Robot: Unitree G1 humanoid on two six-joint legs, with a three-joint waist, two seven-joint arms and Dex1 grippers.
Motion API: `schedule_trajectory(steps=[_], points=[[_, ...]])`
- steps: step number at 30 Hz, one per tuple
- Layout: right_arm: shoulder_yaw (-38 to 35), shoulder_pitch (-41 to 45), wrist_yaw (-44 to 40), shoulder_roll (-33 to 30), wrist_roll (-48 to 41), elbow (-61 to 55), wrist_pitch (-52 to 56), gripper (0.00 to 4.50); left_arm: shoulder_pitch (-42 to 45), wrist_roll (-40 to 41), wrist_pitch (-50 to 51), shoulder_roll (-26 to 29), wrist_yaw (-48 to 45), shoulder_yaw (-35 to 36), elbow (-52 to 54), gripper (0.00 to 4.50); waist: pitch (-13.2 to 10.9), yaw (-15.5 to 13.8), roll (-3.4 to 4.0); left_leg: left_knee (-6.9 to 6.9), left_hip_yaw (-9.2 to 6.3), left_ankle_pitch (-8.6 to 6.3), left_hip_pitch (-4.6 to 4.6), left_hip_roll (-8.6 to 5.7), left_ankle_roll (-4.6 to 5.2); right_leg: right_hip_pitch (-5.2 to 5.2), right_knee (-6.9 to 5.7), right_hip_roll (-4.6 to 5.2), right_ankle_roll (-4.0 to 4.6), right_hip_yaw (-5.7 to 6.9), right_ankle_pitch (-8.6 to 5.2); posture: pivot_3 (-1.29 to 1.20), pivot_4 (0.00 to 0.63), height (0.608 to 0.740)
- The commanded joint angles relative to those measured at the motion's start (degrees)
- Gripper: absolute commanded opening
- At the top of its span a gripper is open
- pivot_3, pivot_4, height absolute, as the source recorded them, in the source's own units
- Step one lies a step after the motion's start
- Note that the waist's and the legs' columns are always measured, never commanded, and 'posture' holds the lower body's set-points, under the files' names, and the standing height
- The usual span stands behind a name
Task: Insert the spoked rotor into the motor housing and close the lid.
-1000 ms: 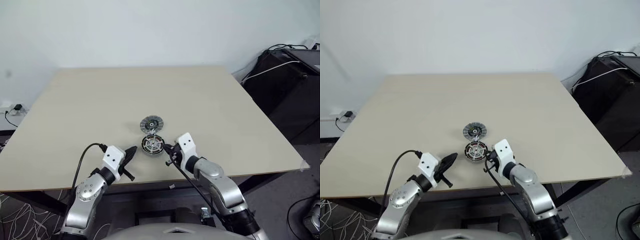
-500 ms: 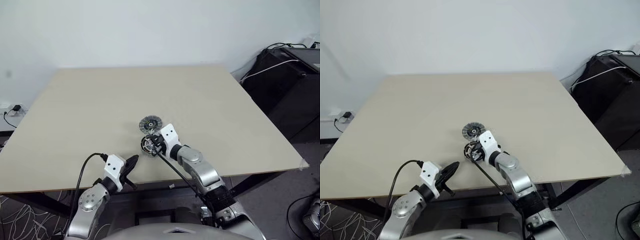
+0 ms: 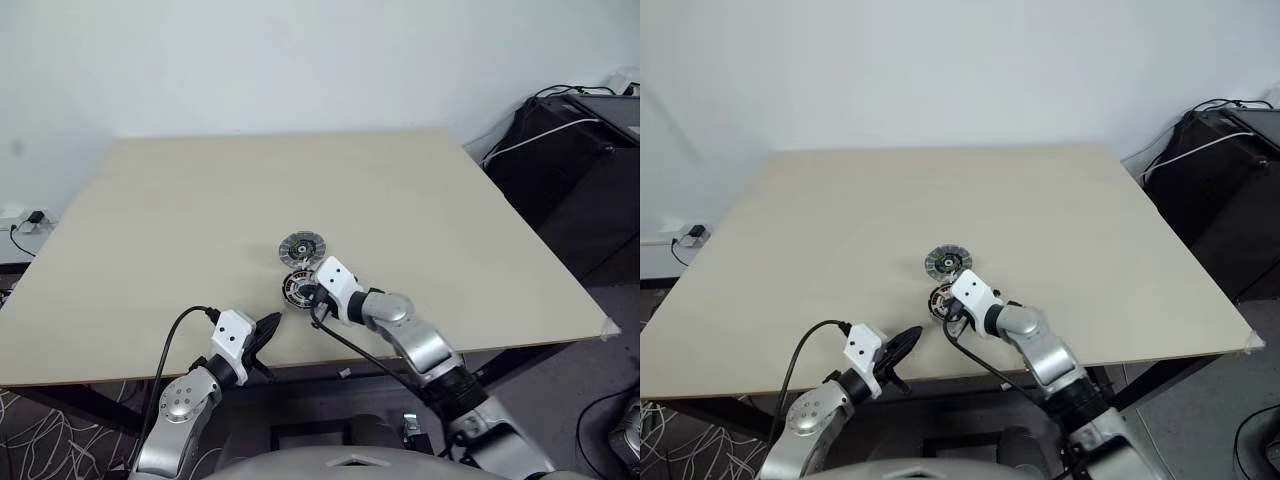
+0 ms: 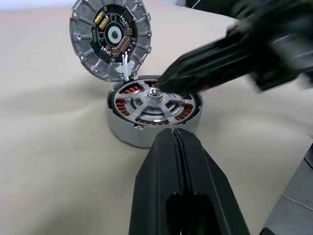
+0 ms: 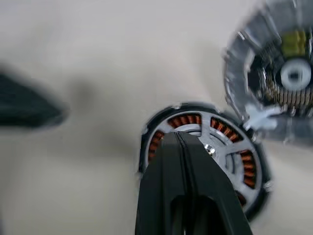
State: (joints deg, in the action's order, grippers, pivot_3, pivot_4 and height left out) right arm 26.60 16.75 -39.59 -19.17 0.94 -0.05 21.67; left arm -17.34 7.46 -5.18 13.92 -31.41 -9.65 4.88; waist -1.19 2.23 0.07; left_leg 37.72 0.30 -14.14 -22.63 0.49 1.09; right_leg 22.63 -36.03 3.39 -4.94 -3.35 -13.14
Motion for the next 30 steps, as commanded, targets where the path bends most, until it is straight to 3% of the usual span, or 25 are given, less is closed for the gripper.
schedule_trajectory(steps=[1,8,20,30], points=[[1.53,2.94,-4.82,-3.5,1.98,-3.72,-1.01,0.63,1.04,0.57,-0.68,0.48,-0.61,-0.03,1.63,0.0,0.01,0.0,-0.01,0.0,0.0,0.0,0.0,0.01,0.0,0.0,0.0,-0.01,0.0,0.01,0.0,0.0,0.0,0.74],[3.77,7.66,-8.44,-6.58,6.27,-0.96,-3.36,2.87,1.17,0.35,-0.66,0.54,-0.43,0.07,1.43,0.0,0.01,-0.11,-0.02,0.0,0.01,0.0,0.0,0.01,0.0,-0.01,0.01,-0.04,0.01,0.01,0.0,0.0,0.0,0.74],[11.73,14.09,-17.15,-5.82,12.6,7.45,-7.62,2.87,0.63,0.29,-0.51,0.27,0.41,0.1,1.54,0.0,0.01,-0.13,-0.02,0.02,0.0,0.01,0.0,0.01,0.01,-0.03,0.0,-0.04,0.14,0.03,0.09,0.0,0.0,0.74],[12.45,15.78,-18.25,-2.96,15.05,14.84,-9.8,2.87,0.28,0.26,-0.42,-0.01,0.97,0.02,1.77,0.0,0.01,-0.05,-0.02,0.03,-0.01,0.01,0.04,0.01,0.01,-0.05,-0.01,-0.04,0.18,0.04,0.11,0.0,0.0,0.74]])
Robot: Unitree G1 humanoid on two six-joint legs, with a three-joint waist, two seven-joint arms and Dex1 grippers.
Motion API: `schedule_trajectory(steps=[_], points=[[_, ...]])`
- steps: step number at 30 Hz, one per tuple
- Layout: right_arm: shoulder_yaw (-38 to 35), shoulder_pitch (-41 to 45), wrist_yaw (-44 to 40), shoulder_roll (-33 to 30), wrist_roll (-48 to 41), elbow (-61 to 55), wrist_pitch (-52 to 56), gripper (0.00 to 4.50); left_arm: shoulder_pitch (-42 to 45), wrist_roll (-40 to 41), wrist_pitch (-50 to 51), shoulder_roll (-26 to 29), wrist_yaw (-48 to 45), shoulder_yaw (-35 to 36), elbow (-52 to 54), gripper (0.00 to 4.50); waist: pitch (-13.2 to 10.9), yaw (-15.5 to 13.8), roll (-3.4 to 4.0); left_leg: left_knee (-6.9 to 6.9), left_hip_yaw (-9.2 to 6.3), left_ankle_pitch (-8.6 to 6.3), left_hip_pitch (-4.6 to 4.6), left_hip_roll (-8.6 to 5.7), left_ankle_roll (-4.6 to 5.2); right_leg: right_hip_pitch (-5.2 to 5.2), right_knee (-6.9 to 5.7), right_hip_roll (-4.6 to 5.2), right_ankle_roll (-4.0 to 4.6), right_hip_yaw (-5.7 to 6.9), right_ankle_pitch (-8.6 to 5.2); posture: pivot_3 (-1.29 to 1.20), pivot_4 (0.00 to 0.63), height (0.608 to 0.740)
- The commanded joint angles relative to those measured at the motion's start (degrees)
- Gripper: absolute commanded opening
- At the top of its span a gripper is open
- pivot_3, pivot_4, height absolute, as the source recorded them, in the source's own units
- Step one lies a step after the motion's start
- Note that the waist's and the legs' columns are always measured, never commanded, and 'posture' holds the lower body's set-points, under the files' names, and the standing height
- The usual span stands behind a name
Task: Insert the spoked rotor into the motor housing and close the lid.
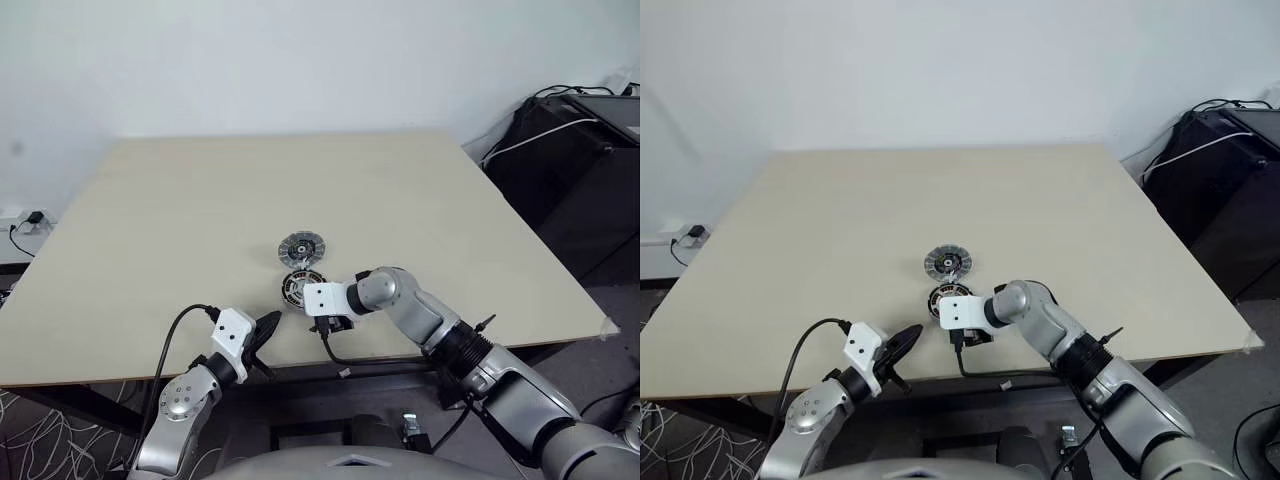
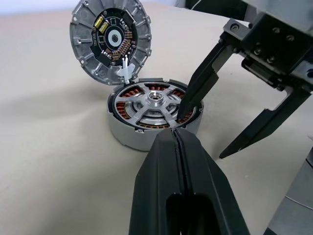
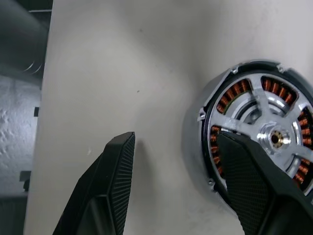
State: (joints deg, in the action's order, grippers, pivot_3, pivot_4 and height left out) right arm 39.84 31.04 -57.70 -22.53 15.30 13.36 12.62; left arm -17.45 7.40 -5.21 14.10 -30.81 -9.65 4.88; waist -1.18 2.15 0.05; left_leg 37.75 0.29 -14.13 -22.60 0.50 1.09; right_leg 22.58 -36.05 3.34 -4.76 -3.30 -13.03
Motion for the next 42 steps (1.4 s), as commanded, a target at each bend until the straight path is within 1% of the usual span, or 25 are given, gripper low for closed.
schedule_trajectory(steps=[1,3,6,11,13,17,20,21,23,27,32,35,38,40,42], points=[[-0.87,1.61,-0.14,0.58,0.84,1.95,-0.8,2.87,0.38,0.32,-0.39,-0.2,0.42,0.01,1.78,0.0,0.0,0.05,0.0,0.0,0.0,0.0,0.02,0.0,0.0,-0.01,-0.01,0.0,0.0,0.0,0.0,0.0,0.0,0.74],[-0.99,1.88,-0.18,0.78,1.05,2.99,-1.03,2.87,0.34,0.33,-0.39,-0.26,0.56,-0.08,1.84,0.0,0.01,0.11,0.0,0.01,-0.01,0.0,0.06,0.01,-0.01,-0.04,-0.04,-0.01,-0.01,0.0,0.0,0.0,0.0,0.74],[-1.3,2.16,0.03,0.88,1.25,3.99,-1.28,2.23,0.29,0.36,-0.44,-0.28,0.73,-0.17,1.87,0.0,0.02,0.11,0.02,0.06,-0.02,0.0,0.08,0.02,-0.02,-0.04,-0.11,-0.02,-0.1,-0.01,-0.06,0.0,0.0,0.74],[-2.08,2.04,0.56,0.84,1.49,4.11,-1.45,0.56,0.29,0.28,-0.38,-0.25,0.8,-0.24,1.89,0.0,0.07,-0.11,0.07,0.08,-0.03,0.0,0.06,-0.01,-0.02,-0.04,-0.11,0.02,-0.08,0.0,-0.05,0.0,0.0,0.74],[-2.56,1.9,0.69,0.83,1.58,3.93,-1.44,0.14,0.43,0.25,-0.28,-0.24,0.78,-0.29,1.86,0.0,0.07,-0.04,0.05,0.05,-0.03,0.0,0.06,-0.01,-0.02,-0.04,-0.08,0.02,-0.02,0.0,-0.03,0.0,0.0,0.74],[-3.91,1.09,1.14,0.87,0.76,2.81,-0.89,0.12,0.77,0.2,-0.15,-0.29,0.74,-0.42,1.68,0.0,0.07,-0.02,0.08,0.06,-0.01,0.0,0.05,-0.01,-0.02,-0.02,-0.1,0.01,0.09,0.0,0.04,0.0,0.0,0.74],[-7.41,-0.95,3.49,1.69,-1.39,-0.13,1.23,0.12,0.93,0.12,-0.14,-0.37,0.78,-0.52,1.52,0.0,0.07,-0.2,0.07,0.07,-0.02,0.0,0.04,-0.01,-0.02,-0.03,-0.1,0.02,-0.05,0.01,-0.04,0.0,0.0,0.74],[-9.28,-1.98,4.59,2.36,-2.58,-1.77,3.46,0.12,0.95,0.05,-0.15,-0.36,0.82,-0.54,1.46,0.0,0.06,-0.19,0.07,0.07,-0.03,0.0,0.03,-0.01,-0.02,-0.03,-0.09,0.02,-0.05,0.01,-0.05,0.0,0.0,0.74],[-13.16,-4.21,6.73,3.78,-4.82,-5.88,9.72,0.12,0.93,0.05,-0.1,-0.38,0.85,-0.55,1.38,0.0,0.05,-0.17,0.09,0.07,-0.02,0.0,0.0,-0.01,-0.02,0.02,-0.09,0.02,-0.04,-0.01,-0.04,0.0,0.0,0.74],[-20.88,-9.55,11.32,6.78,-9.02,-17.49,28.37,0.12,0.73,-0.01,-0.08,-0.47,1.0,-0.61,1.1,0.0,0.04,-0.38,0.1,0.05,-0.04,0.0,-0.17,-0.01,-0.02,0.16,-0.1,0.02,0.16,-0.01,0.08,0.0,0.0,0.74],[-24.96,-14.04,15.24,7.8,-12.43,-28.1,45.56,0.12,0.85,-0.06,0.13,-0.46,0.94,-0.78,0.73,0.0,0.04,-0.63,0.1,0.02,-0.03,-0.01,-0.24,-0.01,-0.03,0.24,-0.08,0.02,0.17,-0.01,0.05,0.0,0.0,0.74],[-26.19,-15.36,17.27,8.14,-14.58,-31.94,52.46,0.12,1.02,-0.03,0.43,-0.37,0.8,-0.85,0.64,0.0,0.01,-0.53,0.14,0.0,-0.03,-0.02,-0.24,0.0,-0.04,0.26,-0.09,0.02,-0.04,0.0,-0.1,0.0,0.0,0.74],[-28.61,-15.83,19.43,10.77,-17.97,-35.15,60.7,0.12,1.17,0.03,0.95,-0.15,0.53,-0.89,0.68,0.0,-0.01,-0.4,0.17,-0.01,-0.03,-0.02,-0.24,0.0,-0.05,0.27,-0.09,0.03,-0.07,-0.01,-0.11,0.0,0.0,0.74],[-29.55,-15.59,21.02,12.32,-19.63,-36.05,63.88,0.12,1.21,0.06,1.23,0.01,0.41,-0.96,0.73,0.0,-0.02,-0.34,0.18,-0.01,-0.04,-0.02,-0.24,0.01,-0.05,0.27,-0.09,0.03,-0.08,0.0,-0.12,0.0,0.0,0.74],[-29.89,-15.07,23.37,13.79,-20.29,-35.61,64.71,0.12,1.24,0.09,1.5,0.15,0.36,-1.02,0.78,0.0,-0.02,-0.15,0.18,-0.04,-0.04,-0.02,-0.25,0.0,-0.05,0.28,-0.08,0.03,-0.07,0.0,-0.12,0.0,0.0,0.74]])
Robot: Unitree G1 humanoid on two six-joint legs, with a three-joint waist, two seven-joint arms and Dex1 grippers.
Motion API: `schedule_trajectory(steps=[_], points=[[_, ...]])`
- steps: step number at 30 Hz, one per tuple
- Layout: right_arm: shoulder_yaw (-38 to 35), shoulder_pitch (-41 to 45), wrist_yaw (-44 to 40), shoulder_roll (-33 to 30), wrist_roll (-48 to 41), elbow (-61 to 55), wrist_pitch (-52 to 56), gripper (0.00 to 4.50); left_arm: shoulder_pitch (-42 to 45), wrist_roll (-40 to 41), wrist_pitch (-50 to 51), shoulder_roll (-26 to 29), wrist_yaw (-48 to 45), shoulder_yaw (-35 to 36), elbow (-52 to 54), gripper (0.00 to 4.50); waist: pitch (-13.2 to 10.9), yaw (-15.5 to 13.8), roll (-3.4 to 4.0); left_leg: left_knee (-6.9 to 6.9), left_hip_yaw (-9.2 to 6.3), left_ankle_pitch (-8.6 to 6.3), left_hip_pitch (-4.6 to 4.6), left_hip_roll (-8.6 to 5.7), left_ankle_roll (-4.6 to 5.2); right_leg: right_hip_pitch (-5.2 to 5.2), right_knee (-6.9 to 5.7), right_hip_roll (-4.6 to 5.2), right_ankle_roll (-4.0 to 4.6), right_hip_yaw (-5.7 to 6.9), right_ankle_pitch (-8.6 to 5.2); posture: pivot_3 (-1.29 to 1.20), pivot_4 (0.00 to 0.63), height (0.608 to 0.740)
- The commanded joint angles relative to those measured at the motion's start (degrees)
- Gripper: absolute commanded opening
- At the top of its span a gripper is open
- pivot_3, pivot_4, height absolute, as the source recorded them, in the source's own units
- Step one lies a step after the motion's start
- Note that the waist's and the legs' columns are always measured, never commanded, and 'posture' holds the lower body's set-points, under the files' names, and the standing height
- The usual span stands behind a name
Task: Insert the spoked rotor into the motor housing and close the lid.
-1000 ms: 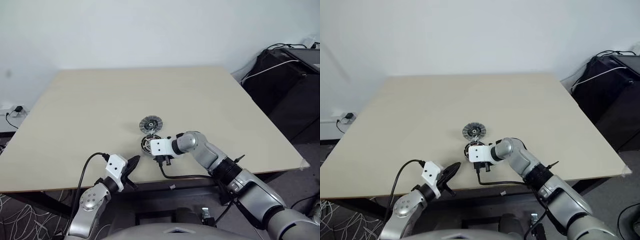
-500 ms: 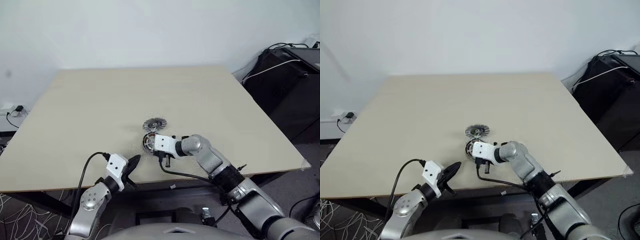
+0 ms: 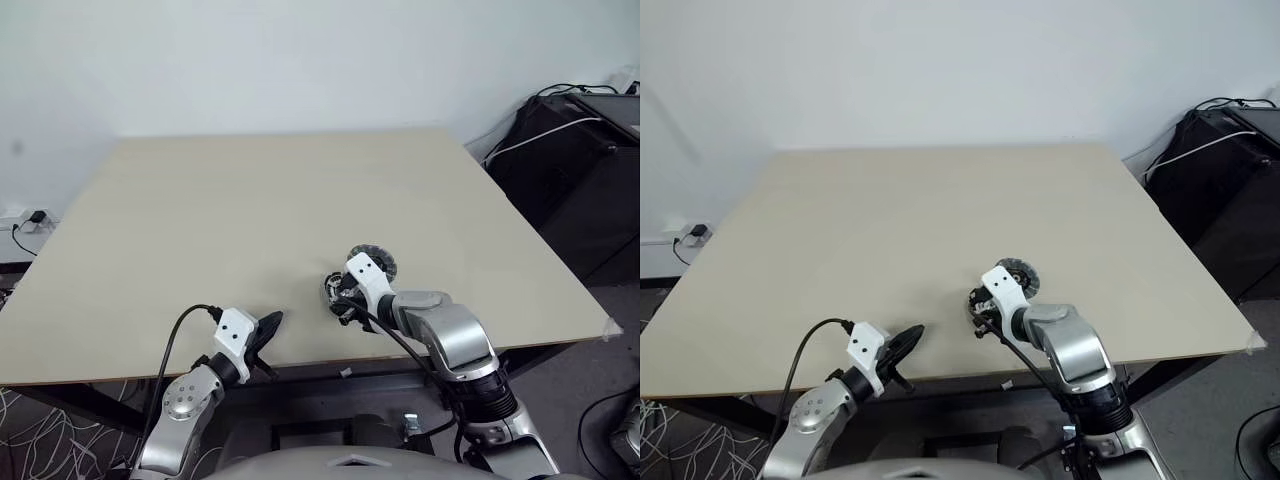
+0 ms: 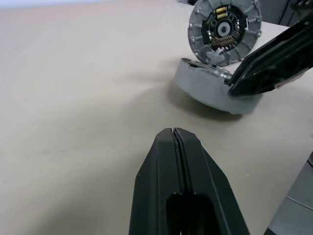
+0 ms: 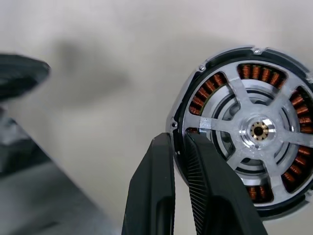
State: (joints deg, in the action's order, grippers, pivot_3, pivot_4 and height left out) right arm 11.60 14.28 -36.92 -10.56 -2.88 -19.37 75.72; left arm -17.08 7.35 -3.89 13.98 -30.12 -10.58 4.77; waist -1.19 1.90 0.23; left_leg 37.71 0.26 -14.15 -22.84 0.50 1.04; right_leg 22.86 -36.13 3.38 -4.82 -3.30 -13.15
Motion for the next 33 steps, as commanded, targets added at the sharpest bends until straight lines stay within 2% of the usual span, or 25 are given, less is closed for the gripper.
schedule_trajectory(steps=[1,11,13,18,21,23,28,33], points=[[-1.97,2.0,3.88,2.61,-2.31,-2.41,1.78,0.12,0.87,0.15,0.27,0.31,-0.33,-0.12,0.89,0.0,0.0,0.2,0.0,-0.01,0.0,0.0,0.0,0.0,0.0,0.0,0.01,0.0,0.0,0.0,0.0,0.0,0.0,0.74],[0.84,4.37,14.02,9.65,-2.13,9.31,-5.61,0.12,0.32,-0.2,0.68,0.09,0.23,-0.54,0.91,0.0,0.02,0.74,-0.03,-0.07,0.02,0.0,0.02,0.0,0.0,0.0,0.02,0.0,0.01,0.0,0.0,0.0,0.0,0.74],[1.23,4.76,15.45,11.18,-2.28,11.31,-6.73,0.84,0.23,-0.29,0.83,0.1,0.36,-0.55,0.96,0.0,0.04,1.25,-0.06,-0.08,0.01,-0.01,0.05,0.02,-0.03,-0.01,0.02,0.0,0.0,-0.01,0.0,0.0,0.0,0.74],[2.15,6.3,16.36,15.09,-4.38,11.58,-8.38,2.32,0.16,-0.3,1.22,0.23,0.49,-0.38,0.89,0.0,0.01,1.78,-0.02,-0.1,-0.01,-0.06,0.05,0.04,-0.12,0.0,0.0,-0.01,-0.01,-0.01,0.0,0.0,0.0,0.74],[3.59,7.01,15.11,14.59,-5.53,9.44,-9.8,2.32,0.11,-0.32,1.4,0.3,0.51,-0.35,0.99,0.0,0.01,1.81,-0.02,-0.13,-0.01,0.0,0.04,0.03,0.0,0.0,0.01,-0.01,0.02,0.0,-0.02,0.0,0.0,0.74],[6.92,7.05,13.32,10.79,-4.8,7.31,-12.97,2.32,0.12,-0.38,1.42,0.32,0.56,-0.36,0.97,0.0,0.01,1.69,-0.02,-0.18,-0.02,0.0,0.03,0.02,0.0,0.0,0.05,0.02,0.05,0.0,-0.03,0.0,0.0,0.74],[16.95,5.11,7.18,-4.01,-0.58,2.45,-25.12,2.32,-0.04,-0.42,1.49,0.35,0.56,-0.41,1.14,0.0,0.01,1.53,-0.06,-0.2,0.0,-0.01,-0.01,-0.05,0.05,-0.02,0.18,0.15,0.04,0.01,-0.05,0.0,0.0,0.74],[21.32,1.87,1.24,-14.75,0.35,-1.7,-30.3,2.32,-0.35,-0.36,1.45,0.5,0.38,-0.38,1.2,0.0,-0.03,1.58,-0.1,-0.22,-0.03,-0.01,0.01,-0.03,0.06,0.0,0.17,0.04,0.05,0.05,-0.09,0.0,0.0,0.74]])
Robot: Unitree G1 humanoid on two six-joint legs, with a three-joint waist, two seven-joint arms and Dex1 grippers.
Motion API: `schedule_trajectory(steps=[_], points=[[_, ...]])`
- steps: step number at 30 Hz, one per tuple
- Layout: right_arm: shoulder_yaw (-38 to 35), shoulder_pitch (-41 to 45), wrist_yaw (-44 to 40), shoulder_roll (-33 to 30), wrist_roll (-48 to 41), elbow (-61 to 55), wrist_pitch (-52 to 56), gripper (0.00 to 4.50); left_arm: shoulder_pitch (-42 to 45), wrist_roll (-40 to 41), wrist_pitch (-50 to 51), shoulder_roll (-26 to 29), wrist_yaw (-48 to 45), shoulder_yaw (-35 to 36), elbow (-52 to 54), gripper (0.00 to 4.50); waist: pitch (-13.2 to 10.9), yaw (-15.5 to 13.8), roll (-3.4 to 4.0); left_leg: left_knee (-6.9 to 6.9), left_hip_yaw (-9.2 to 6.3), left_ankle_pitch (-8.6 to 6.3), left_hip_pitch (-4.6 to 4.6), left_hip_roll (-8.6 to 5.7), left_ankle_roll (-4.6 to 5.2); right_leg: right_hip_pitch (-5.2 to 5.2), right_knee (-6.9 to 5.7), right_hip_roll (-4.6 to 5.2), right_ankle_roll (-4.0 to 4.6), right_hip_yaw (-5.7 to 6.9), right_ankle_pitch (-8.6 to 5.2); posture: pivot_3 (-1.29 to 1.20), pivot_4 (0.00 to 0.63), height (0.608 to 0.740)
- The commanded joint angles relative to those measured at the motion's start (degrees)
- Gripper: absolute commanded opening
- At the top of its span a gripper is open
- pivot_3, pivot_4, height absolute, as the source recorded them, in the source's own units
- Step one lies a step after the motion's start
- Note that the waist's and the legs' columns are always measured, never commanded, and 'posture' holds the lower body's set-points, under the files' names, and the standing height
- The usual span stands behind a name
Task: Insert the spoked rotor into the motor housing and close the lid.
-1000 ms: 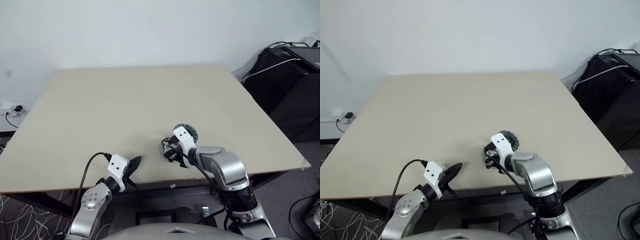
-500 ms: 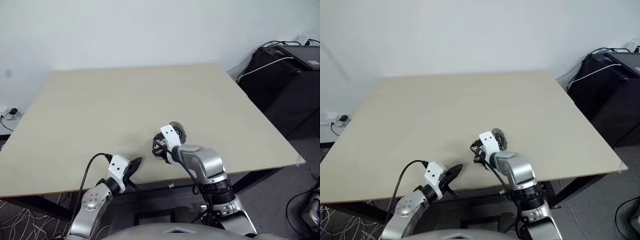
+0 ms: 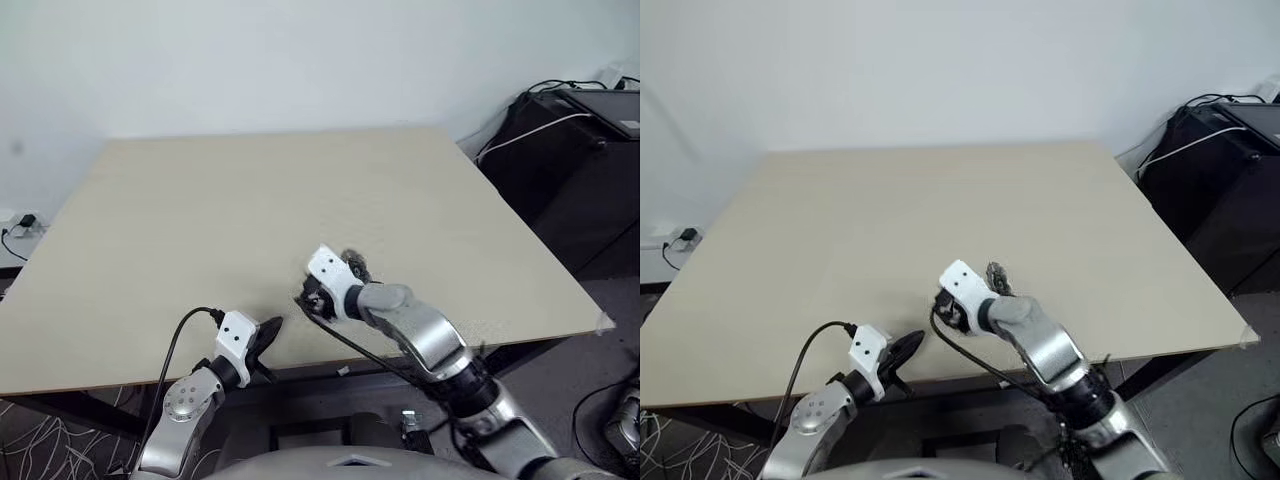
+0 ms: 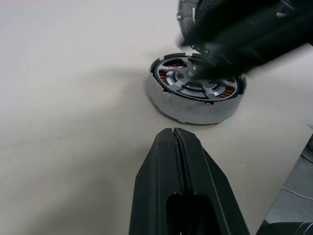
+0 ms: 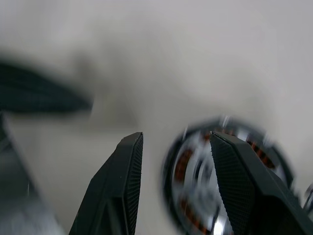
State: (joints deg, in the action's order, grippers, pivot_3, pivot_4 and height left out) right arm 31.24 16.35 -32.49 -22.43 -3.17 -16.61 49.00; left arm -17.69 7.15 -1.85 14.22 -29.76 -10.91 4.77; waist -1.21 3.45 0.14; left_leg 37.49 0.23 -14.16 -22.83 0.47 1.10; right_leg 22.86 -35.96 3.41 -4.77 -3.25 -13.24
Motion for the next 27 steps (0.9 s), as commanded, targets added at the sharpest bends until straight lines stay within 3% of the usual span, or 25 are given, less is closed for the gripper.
schedule_trajectory(steps=[1,8,24,27], points=[[2.14,-0.72,-4.21,-4.33,0.65,-5.12,-4.19,2.32,0.24,-0.13,-0.6,0.3,-0.06,-0.03,1.16,0.0,-0.02,-0.04,-0.01,0.0,0.0,0.0,0.0,0.02,0.0,0.01,-0.01,-0.03,0.0,0.0,0.0,0.0,0.0,0.74],[2.75,-1.14,-6.01,-7.32,2.23,-3.43,-7.4,2.32,0.64,-0.08,-1.0,0.4,-0.58,-0.01,0.08,0.0,-0.17,-0.18,-0.29,0.05,0.0,0.0,0.06,0.02,0.0,-0.07,-0.01,0.0,-0.03,0.0,-0.01,0.0,0.0,0.74],[2.02,-0.28,-7.35,-6.65,6.99,7.1,-12.57,2.32,0.23,0.22,-1.29,0.57,-0.44,0.17,0.38,0.0,-0.18,-1.36,-0.38,0.05,0.02,0.0,0.15,0.02,0.0,-0.14,-0.02,0.0,-0.02,0.0,0.0,0.0,0.0,0.74],[1.82,-0.3,-7.56,-6.62,7.35,7.34,-12.72,1.45,0.51,0.22,-2.02,0.56,-0.66,0.33,-0.9,0.0,-0.16,-1.39,-0.36,0.08,0.02,0.0,0.17,0.02,-0.01,-0.16,-0.04,0.01,-0.02,0.0,0.0,0.0,0.0,0.74]])
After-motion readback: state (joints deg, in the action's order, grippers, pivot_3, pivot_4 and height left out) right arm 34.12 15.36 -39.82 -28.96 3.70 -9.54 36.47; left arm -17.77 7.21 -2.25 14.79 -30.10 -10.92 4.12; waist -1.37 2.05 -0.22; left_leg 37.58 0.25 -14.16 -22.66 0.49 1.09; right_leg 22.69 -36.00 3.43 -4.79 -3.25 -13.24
